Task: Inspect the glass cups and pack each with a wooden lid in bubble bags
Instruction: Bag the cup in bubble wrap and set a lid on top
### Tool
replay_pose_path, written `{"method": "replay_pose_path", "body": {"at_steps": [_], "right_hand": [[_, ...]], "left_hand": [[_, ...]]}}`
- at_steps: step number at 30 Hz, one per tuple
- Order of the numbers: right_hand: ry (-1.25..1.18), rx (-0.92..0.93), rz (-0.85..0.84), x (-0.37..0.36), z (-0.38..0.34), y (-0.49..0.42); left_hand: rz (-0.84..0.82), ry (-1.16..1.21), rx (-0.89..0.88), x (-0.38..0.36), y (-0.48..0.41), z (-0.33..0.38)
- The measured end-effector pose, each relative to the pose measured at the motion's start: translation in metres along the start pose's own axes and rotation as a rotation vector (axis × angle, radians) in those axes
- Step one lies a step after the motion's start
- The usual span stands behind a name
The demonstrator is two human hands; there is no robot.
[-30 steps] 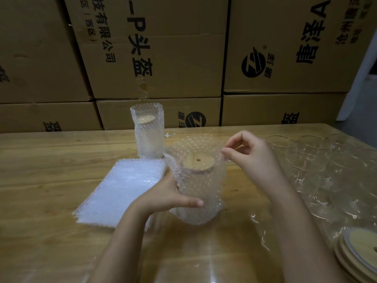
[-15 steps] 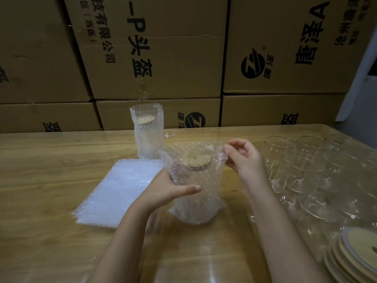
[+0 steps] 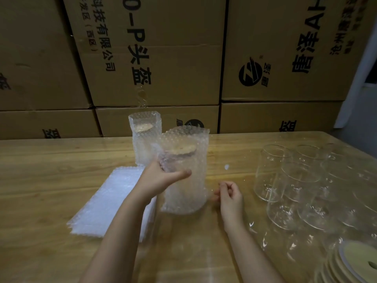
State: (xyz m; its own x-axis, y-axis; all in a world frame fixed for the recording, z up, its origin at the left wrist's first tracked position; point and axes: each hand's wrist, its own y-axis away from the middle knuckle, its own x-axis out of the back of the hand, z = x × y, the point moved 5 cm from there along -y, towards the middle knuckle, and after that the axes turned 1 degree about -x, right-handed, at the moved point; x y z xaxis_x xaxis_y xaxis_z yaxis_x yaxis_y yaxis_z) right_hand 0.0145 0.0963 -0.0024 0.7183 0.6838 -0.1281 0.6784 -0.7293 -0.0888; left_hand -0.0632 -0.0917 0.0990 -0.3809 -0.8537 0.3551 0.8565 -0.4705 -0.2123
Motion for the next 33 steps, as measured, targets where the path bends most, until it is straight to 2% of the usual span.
{"method": "replay_pose_path", "body": {"at_steps": [5, 11, 16, 21, 33], "right_hand": [[0.016, 0.019, -0.048, -0.003, 0.004, -0.003], [0.036, 0.022, -0.072, -0.007, 0.008, -0.006], [0.047, 0.025, -0.085, -0.007, 0.009, -0.005], [0.054, 0.020, -0.091, -0.008, 0.009, -0.005], [0.058, 0.008, -0.098, -0.008, 0.009, -0.005]], "left_hand": [[0.242, -0.093, 0.016, 0.011, -0.056, 0.006], [0.409, -0.165, 0.000, 0.009, -0.112, -0.006], [0.492, -0.169, -0.008, 0.005, -0.130, -0.025], [0.543, -0.274, 0.036, 0.001, -0.136, -0.038], [0.567, -0.380, 0.155, -0.004, -0.139, -0.051]]}}
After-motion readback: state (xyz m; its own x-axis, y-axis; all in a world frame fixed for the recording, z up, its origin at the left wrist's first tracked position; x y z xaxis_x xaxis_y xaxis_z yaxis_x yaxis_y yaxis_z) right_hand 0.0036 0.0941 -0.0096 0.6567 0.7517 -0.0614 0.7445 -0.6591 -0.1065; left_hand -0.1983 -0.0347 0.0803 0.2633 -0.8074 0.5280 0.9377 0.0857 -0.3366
